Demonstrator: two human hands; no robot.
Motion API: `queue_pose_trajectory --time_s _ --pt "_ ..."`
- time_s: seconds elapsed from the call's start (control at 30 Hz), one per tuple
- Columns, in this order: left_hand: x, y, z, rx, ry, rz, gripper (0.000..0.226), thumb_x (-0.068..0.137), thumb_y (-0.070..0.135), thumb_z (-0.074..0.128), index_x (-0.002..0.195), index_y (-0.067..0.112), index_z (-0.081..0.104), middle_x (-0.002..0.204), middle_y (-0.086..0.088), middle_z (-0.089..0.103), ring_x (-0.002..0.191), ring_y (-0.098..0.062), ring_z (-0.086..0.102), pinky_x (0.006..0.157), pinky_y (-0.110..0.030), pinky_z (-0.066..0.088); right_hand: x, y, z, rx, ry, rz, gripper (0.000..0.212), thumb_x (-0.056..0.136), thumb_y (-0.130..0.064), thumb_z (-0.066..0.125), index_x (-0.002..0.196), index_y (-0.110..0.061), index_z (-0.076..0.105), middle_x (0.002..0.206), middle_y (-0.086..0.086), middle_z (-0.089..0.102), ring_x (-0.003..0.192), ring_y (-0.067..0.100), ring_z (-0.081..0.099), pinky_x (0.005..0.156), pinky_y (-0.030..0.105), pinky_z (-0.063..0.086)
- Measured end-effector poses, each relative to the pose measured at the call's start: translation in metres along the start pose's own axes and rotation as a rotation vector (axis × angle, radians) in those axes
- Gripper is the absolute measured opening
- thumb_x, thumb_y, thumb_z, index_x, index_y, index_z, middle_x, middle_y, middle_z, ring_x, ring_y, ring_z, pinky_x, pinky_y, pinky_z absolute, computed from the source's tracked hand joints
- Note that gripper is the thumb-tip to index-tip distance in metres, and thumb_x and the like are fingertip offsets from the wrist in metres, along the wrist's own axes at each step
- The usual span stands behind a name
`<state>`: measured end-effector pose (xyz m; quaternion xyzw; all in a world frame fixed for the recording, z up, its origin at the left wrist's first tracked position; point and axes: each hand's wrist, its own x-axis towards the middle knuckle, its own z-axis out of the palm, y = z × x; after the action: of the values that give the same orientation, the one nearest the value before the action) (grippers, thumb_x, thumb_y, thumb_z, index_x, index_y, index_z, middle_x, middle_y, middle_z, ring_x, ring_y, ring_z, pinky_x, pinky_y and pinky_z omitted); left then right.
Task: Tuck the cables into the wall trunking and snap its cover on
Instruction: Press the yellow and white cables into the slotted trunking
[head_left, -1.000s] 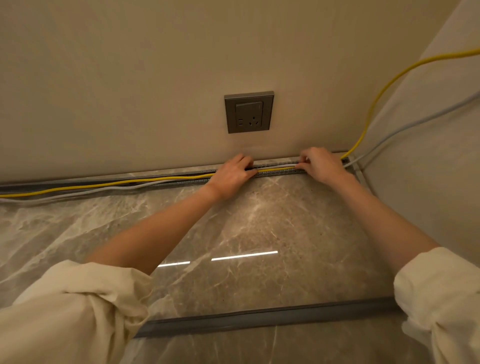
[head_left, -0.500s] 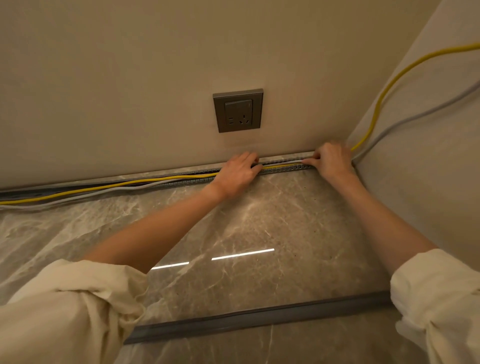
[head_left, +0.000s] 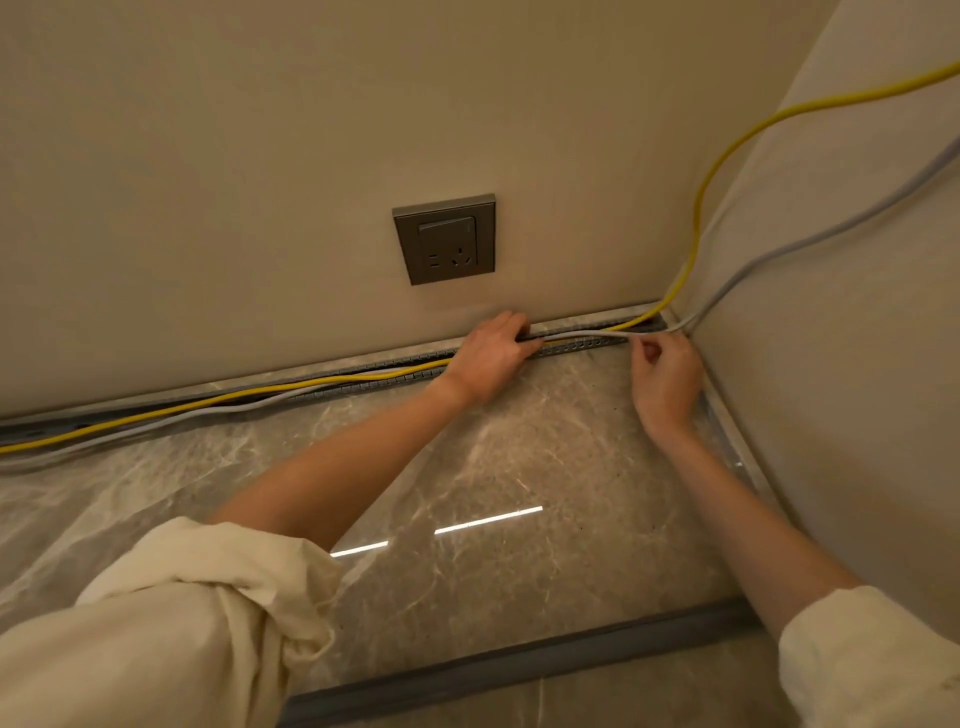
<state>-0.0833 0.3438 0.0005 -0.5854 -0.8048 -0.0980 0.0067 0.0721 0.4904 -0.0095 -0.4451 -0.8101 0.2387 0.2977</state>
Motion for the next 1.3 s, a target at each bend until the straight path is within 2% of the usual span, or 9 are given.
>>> queue_pose_trajectory --time_s 0.13,0.27,0.4,0.47,0.6,0.67,0.87,1.1,1.3 --pt "0.001 0.01 0.001 -0.093 0.058 -0.085 0.029 0.091 0.012 0.054 0.117 0.008 0.063 0.107 -0.017 0.056 0.104 -0.033 0.049 0.083 -0.04 0.042 0.002 0.001 0.005 0.191 0.039 0.319 0.034 0.083 -0.03 0.068 0.095 0.001 0.062 0.087 0.018 0.071 0.086 0.033 0.065 0.077 0.038 0.048" --pt "-0.001 0.013 -0.003 -0.106 0.095 -0.096 0.027 0.088 0.008 0.058 0.113 0.006 0.066 0.105 -0.017 0.057 0.101 -0.033 0.049 0.08 -0.039 0.044 0.015 0.012 0.011 0.338 -0.047 0.499 0.054 0.078 -0.041 0.071 0.11 0.002 0.06 0.092 0.017 0.072 0.09 0.031 0.067 0.086 0.042 0.05" --pt "-0.004 0.009 -0.014 -0.117 0.101 -0.086 0.022 0.084 0.006 0.06 0.104 0.006 0.071 0.102 -0.017 0.059 0.098 -0.034 0.051 0.078 -0.039 0.043 0.019 0.013 0.011 0.434 -0.095 0.344 0.024 0.084 -0.042 0.063 0.091 -0.019 0.057 0.079 0.008 0.063 0.062 0.021 0.058 0.071 0.045 0.052" --pt "-0.007 0.005 -0.019 -0.137 0.081 -0.087 0.023 0.084 0.005 0.06 0.103 0.006 0.071 0.102 -0.018 0.059 0.1 -0.033 0.051 0.079 -0.038 0.043 0.023 0.01 0.01 0.476 -0.124 0.321 0.018 0.088 -0.039 0.058 0.089 -0.022 0.056 0.08 0.006 0.062 0.061 0.018 0.056 0.066 0.044 0.051" --pt "-0.013 0.003 -0.028 -0.186 0.07 -0.081 0.027 0.081 0.004 0.063 0.107 0.007 0.07 0.102 -0.018 0.06 0.099 -0.034 0.052 0.08 -0.038 0.043 0.036 0.002 0.009 0.566 -0.261 0.401 0.02 0.093 -0.04 0.052 0.098 -0.021 0.053 0.084 -0.001 0.06 0.055 0.012 0.059 0.037 0.019 0.047" --pt "-0.015 0.003 -0.032 -0.203 0.07 -0.068 0.027 0.08 0.004 0.064 0.106 0.007 0.07 0.101 -0.018 0.061 0.098 -0.034 0.053 0.079 -0.038 0.043 0.041 0.001 0.008 0.566 -0.264 0.382 0.018 0.094 -0.037 0.051 0.098 -0.019 0.051 0.078 -0.004 0.059 0.045 0.003 0.059 0.031 0.014 0.041" --pt "-0.016 0.003 -0.041 -0.234 0.043 -0.09 0.03 0.08 0.005 0.066 0.109 0.009 0.069 0.103 -0.016 0.061 0.099 -0.032 0.052 0.081 -0.035 0.041 0.049 0.003 0.009 0.507 -0.251 0.287 0.014 0.096 -0.023 0.047 0.082 -0.02 0.048 0.073 -0.004 0.051 0.036 -0.005 0.051 0.032 0.009 0.034" --pt "-0.017 0.0 -0.045 -0.242 0.051 -0.089 0.03 0.081 0.006 0.066 0.111 0.01 0.068 0.103 -0.017 0.06 0.099 -0.033 0.051 0.083 -0.036 0.04 0.056 0.001 0.007 0.513 -0.238 0.277 0.013 0.097 -0.018 0.043 0.089 -0.01 0.05 0.067 0.001 0.047 0.029 -0.001 0.046 0.036 0.017 0.036" --pt "-0.021 -0.003 -0.045 -0.241 0.044 -0.08 0.033 0.081 0.004 0.065 0.113 0.01 0.067 0.103 -0.016 0.059 0.099 -0.032 0.051 0.083 -0.036 0.041 0.055 -0.001 0.004 0.53 -0.225 0.238 0.012 0.099 -0.017 0.038 0.091 -0.009 0.042 0.087 0.016 0.048 0.029 0.001 0.046 0.029 0.013 0.034"
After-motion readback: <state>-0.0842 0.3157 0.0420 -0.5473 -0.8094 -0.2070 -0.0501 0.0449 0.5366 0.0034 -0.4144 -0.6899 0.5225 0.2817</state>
